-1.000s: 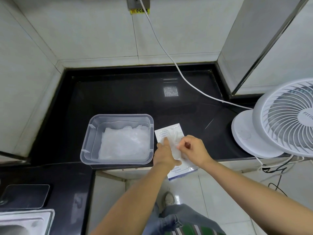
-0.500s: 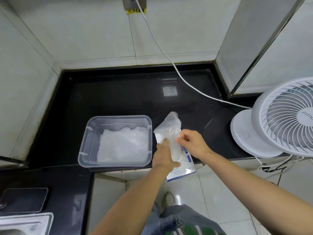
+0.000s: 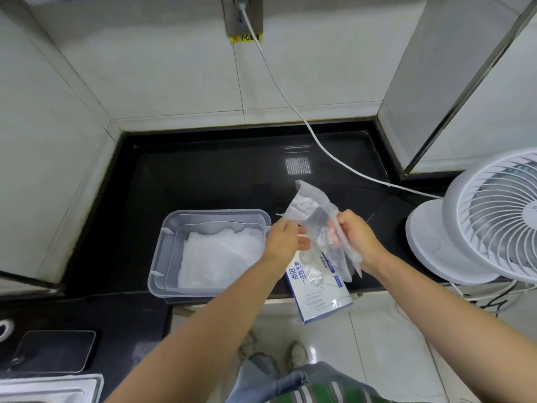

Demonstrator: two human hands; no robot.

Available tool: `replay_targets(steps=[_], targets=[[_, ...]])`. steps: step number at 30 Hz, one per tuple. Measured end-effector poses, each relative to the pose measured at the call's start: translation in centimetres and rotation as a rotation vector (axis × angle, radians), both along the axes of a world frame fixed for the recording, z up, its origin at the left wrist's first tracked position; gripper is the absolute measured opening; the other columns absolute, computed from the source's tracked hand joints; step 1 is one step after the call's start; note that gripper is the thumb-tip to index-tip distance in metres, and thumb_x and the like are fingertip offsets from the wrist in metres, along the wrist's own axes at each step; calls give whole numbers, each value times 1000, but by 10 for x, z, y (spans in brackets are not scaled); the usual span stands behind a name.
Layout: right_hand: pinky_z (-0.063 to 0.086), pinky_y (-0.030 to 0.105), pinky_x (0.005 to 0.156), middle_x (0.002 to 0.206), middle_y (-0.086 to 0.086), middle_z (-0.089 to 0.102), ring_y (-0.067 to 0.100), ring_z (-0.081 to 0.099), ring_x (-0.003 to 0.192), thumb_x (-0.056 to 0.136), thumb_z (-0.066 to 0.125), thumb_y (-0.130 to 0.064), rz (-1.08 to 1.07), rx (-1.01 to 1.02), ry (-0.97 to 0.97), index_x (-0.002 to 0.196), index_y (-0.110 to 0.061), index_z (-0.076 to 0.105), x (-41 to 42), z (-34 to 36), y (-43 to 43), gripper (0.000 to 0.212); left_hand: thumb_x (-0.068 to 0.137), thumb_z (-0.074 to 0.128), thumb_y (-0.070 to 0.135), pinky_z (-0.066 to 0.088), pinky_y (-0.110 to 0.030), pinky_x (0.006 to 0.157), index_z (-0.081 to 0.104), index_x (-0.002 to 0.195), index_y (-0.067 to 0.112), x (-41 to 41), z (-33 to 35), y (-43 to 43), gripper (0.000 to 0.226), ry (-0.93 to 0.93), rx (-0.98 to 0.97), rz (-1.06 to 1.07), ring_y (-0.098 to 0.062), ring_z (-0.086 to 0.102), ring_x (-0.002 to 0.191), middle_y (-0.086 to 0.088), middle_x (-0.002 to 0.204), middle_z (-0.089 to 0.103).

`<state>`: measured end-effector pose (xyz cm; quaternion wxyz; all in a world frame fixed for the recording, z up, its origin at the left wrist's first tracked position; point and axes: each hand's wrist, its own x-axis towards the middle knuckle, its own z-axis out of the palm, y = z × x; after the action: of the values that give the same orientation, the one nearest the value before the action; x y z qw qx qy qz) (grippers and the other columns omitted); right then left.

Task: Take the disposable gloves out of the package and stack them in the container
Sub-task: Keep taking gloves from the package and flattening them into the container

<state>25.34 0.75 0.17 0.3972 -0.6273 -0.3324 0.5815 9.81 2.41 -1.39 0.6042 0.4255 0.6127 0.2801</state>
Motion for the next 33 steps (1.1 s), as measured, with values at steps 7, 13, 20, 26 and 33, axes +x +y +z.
replay_targets(steps=[7, 13, 20, 26, 33], targets=[[37, 28, 67, 69, 5, 42, 13, 41, 65, 96, 40, -12, 276, 19, -156, 61, -15, 40, -27, 10, 8, 35, 92, 55, 28, 55, -33, 85, 54, 126, 2, -57, 28, 32, 42, -282, -52, 132, -26, 63, 102, -14, 110, 65], [31, 40, 68, 70, 7, 37, 23, 32, 69, 90, 42, -20, 529, 18, -306, 60, -16, 36, -51, 13, 21, 32, 101, 47, 20, 51, -26, 72, 60, 84, 17, -101, 31, 32, 21, -216, -113, 20, -12, 60, 76, 0, 81, 63], [45, 27, 90, 101, -13, 61, 6, 58, 95, 78, 64, -64, 652, 130, -256, 106, -34, 58, -88, 19, 28, 41, 102, 43, 15, 53, -26, 60, 53, 79, 27, -125, 27, 33, 28, 96, 204, 75, -11, 58, 71, 4, 82, 57], [52, 37, 77, 88, 1, 67, 13, 62, 77, 81, 71, -10, 658, 273, -542, 100, -20, 62, -121, 12, 41, 23, 101, 45, 23, 49, -27, 67, 51, 83, 22, -159, 11, 35, 19, 552, 248, -94, -11, 52, 73, 4, 76, 48], [53, 36, 67, 77, 9, 66, 17, 59, 63, 93, 59, -9, 274, 38, -345, 97, 3, 67, -127, 6, 59, 15, 102, 43, 35, 45, -26, 58, 50, 77, 21, -214, -3, 14, 29, 659, 264, -57, -14, 51, 61, -9, 69, 54]])
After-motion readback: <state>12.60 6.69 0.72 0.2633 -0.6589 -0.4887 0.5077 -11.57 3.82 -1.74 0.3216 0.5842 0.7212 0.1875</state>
